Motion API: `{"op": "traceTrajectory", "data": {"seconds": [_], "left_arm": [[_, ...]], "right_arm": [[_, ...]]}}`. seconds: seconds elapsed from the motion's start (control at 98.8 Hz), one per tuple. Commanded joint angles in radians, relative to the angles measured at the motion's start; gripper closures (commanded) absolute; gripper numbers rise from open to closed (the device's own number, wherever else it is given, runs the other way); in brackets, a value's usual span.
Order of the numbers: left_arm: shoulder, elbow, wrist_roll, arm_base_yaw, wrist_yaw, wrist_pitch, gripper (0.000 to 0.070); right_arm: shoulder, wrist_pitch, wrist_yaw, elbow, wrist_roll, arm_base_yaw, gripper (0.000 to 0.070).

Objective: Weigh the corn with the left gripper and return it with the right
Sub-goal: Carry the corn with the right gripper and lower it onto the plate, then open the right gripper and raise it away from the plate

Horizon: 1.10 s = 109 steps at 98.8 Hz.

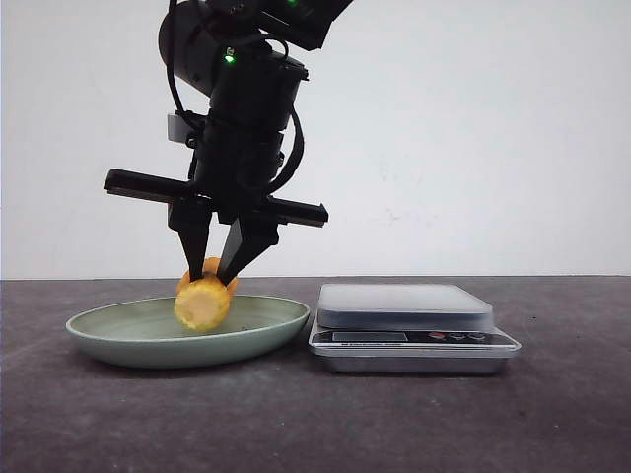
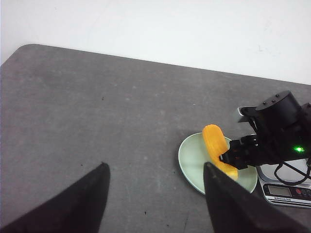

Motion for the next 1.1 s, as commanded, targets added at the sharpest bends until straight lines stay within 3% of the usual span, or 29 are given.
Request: {"op": "traceTrajectory", "data": {"seconds": [0.0, 0.051, 0.091, 0.132, 0.172, 0.314, 0.496, 0.668, 0.789, 1.093], "left_arm": [[-0.002, 0.013, -0.004, -0.003, -0.004, 0.009, 0.0340], [-0.002, 0.013, -0.004, -0.003, -0.004, 0.008, 0.0340], [-0.002, 0.013, -0.004, -0.003, -0.004, 0.008, 0.0340], [-0.002, 0.013, -0.004, -0.003, -0.004, 0.008, 0.0340], [-0.002, 0.013, -0.004, -0.003, -0.004, 0.009, 0.0340], [-0.002, 0.013, -0.004, -0.003, -0.004, 0.012, 0.0340], [-0.002, 0.013, -0.005, -0.003, -0.004, 0.012, 0.0340], [-0.002, 0.013, -0.016, -0.003, -0.004, 0.012, 0.0340], [-0.002, 0.013, -0.016, -0.003, -0.004, 0.009, 0.0340], [-0.002, 0.013, -0.019, -0.003, -0.004, 0.000, 0.0340]], "right_arm": [[0.021, 0.002, 0.005, 0.025, 0.019, 0.011, 0.0648], [0.021, -0.001, 0.005, 0.025, 0.018, 0.011, 0.0491], [0.021, -0.003, 0.005, 0.025, 0.018, 0.011, 0.0304], [0.021, -0.003, 0.003, 0.025, 0.018, 0.011, 0.0170], [0.021, -0.003, -0.006, 0.025, 0.015, 0.011, 0.0085], [0.006, 0.000, -0.021, 0.027, 0.002, 0.013, 0.0084], [-0.101, -0.003, -0.014, 0.027, -0.093, 0.001, 0.0088], [-0.260, -0.032, -0.012, 0.027, -0.195, -0.051, 0.0150], [-0.387, -0.086, 0.032, 0.027, -0.291, -0.123, 0.0150], [-0.715, -0.249, 0.029, 0.027, -0.467, -0.421, 0.0151]]}}
